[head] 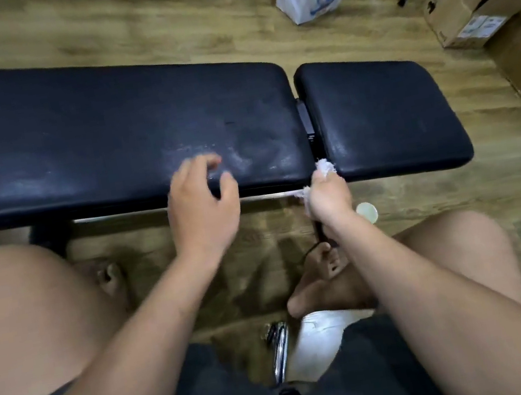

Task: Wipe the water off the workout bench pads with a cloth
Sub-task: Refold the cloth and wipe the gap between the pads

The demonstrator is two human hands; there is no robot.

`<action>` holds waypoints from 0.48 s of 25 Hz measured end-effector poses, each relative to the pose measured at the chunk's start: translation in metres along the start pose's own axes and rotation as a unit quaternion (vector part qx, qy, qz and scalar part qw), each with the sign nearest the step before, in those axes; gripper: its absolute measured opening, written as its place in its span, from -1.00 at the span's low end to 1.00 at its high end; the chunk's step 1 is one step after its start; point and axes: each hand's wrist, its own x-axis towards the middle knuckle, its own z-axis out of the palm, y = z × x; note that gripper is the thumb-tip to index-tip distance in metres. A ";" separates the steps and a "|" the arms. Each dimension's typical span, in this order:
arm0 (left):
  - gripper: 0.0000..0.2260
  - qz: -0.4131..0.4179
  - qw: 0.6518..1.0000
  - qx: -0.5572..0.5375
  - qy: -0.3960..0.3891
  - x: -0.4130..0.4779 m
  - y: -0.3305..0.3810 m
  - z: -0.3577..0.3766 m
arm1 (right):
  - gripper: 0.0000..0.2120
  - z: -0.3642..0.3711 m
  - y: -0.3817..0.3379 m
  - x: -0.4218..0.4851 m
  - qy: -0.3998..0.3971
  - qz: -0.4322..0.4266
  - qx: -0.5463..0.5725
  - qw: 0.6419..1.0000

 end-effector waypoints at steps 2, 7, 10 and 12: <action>-0.92 -0.195 0.977 -0.068 -0.059 -0.030 -0.026 -0.005 | -0.58 -0.010 0.018 0.002 -0.006 -0.028 -0.002 1.000; -0.78 -0.402 0.903 -0.152 -0.014 -0.036 -0.052 -0.037 | -0.63 -0.027 -0.004 0.008 0.095 -0.078 -0.068 0.990; -0.57 -0.247 0.967 0.055 -0.011 -0.043 -0.061 -0.066 | -0.76 -0.018 -0.038 0.015 0.095 -0.129 -0.104 0.982; -0.39 -0.096 0.959 0.264 -0.043 -0.037 -0.070 -0.074 | -0.79 -0.017 -0.058 0.019 0.096 -0.106 -0.123 0.982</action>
